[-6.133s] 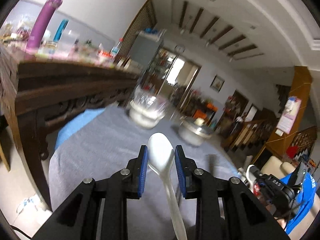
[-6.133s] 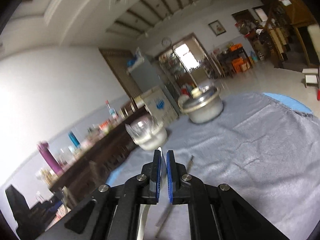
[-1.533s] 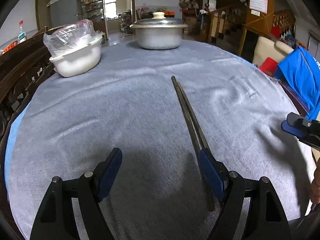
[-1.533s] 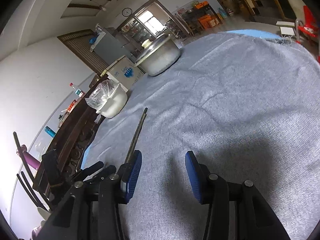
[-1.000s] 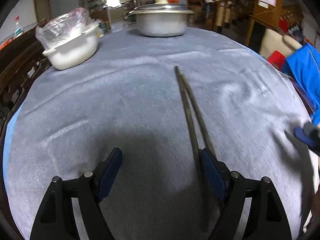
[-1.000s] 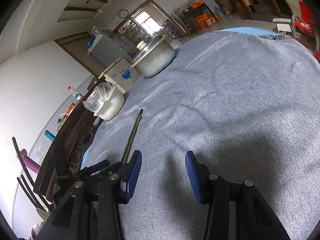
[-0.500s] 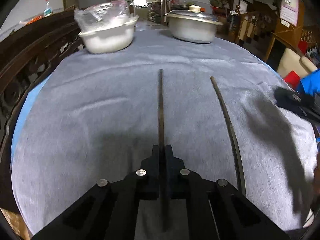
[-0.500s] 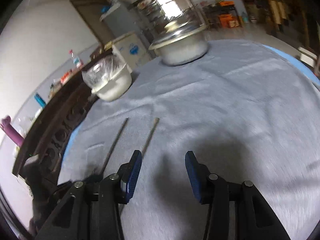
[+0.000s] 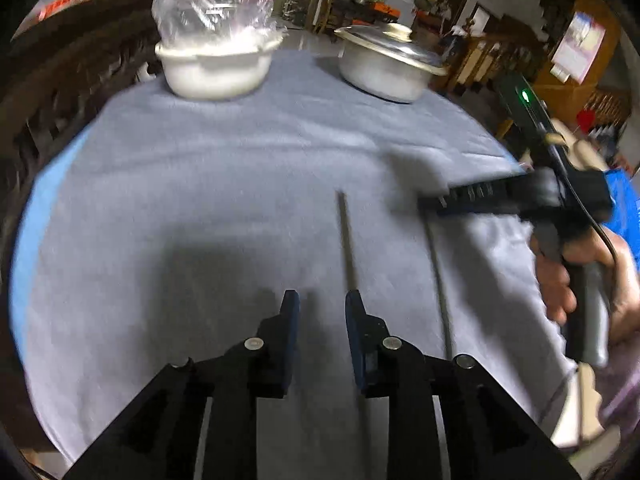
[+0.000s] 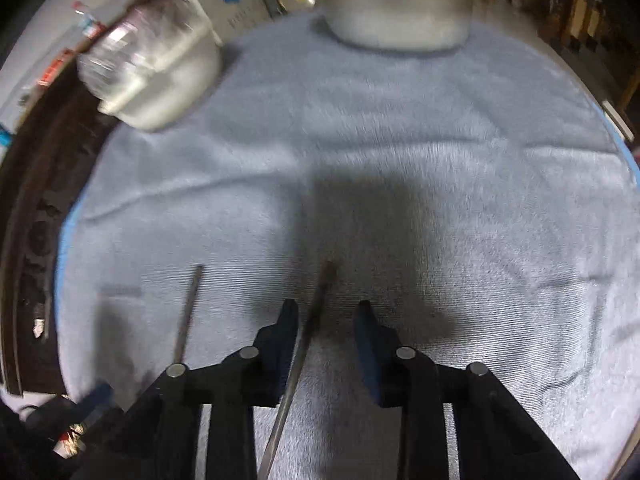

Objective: Organize utensils
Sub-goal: 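Close the left gripper on one chopstick while the right gripper grasps the other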

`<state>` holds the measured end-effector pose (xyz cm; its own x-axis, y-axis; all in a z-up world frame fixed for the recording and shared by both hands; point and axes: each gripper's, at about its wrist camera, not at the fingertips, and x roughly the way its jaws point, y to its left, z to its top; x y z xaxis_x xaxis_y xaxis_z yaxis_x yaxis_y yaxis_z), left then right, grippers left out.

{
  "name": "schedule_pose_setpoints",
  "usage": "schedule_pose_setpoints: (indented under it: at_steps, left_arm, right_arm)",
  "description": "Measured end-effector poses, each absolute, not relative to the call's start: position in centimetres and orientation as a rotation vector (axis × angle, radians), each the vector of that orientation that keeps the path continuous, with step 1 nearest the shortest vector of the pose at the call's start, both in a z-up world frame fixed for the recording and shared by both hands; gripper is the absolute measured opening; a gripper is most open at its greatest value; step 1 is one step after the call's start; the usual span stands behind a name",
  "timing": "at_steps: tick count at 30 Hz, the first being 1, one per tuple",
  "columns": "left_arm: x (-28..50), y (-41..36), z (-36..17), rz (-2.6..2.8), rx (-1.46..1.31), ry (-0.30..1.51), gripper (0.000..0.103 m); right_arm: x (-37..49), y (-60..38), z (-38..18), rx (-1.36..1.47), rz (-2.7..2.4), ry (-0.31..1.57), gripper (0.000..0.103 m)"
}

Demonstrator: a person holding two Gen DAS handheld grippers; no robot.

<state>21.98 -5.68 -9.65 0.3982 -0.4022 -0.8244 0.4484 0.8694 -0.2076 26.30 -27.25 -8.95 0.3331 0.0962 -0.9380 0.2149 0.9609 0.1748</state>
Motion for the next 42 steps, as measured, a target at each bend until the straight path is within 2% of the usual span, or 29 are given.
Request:
schedule_pose_setpoints:
  at_steps: [6, 19, 20, 27, 33, 34, 39, 42]
  left_arm:
    - [26.7, -9.8, -10.8, -0.580, 0.116, 1.137, 0.024]
    - [30.7, -16.0, -12.1, -0.630, 0.170, 1.278, 0.024]
    - [30.9, -16.2, -12.8, -0.632, 0.153, 1.334, 0.023]
    - [29.8, -16.3, -12.0, -0.591, 0.197, 1.294, 0.005]
    - [30.0, -13.7, -10.6, -0.628, 0.075, 1.300, 0.005]
    - [30.0, -13.2, -10.1, -0.630, 0.063, 1.287, 0.006]
    - [30.6, -12.2, -8.9, -0.609, 0.053, 1.274, 0.029]
    - [30.4, -12.6, -9.9, -0.592, 0.083, 1.318, 0.031]
  right_arm:
    - [26.7, -25.9, -9.5, 0.141, -0.099, 1.254, 0.012]
    - [23.0, -29.5, -10.1, 0.073, -0.050, 1.227, 0.009]
    - [22.9, -29.6, -9.9, 0.075, -0.048, 1.236, 0.009]
    - [23.4, -29.2, -9.4, 0.039, -0.062, 1.279, 0.010]
    - [23.4, -29.1, -9.4, 0.053, -0.055, 1.249, 0.009]
    - [23.4, -29.2, -9.4, 0.055, -0.054, 1.247, 0.009]
    - [22.7, -29.2, -9.2, 0.044, -0.057, 1.248, 0.009]
    - [22.7, -29.6, -9.3, 0.047, -0.048, 1.258, 0.009]
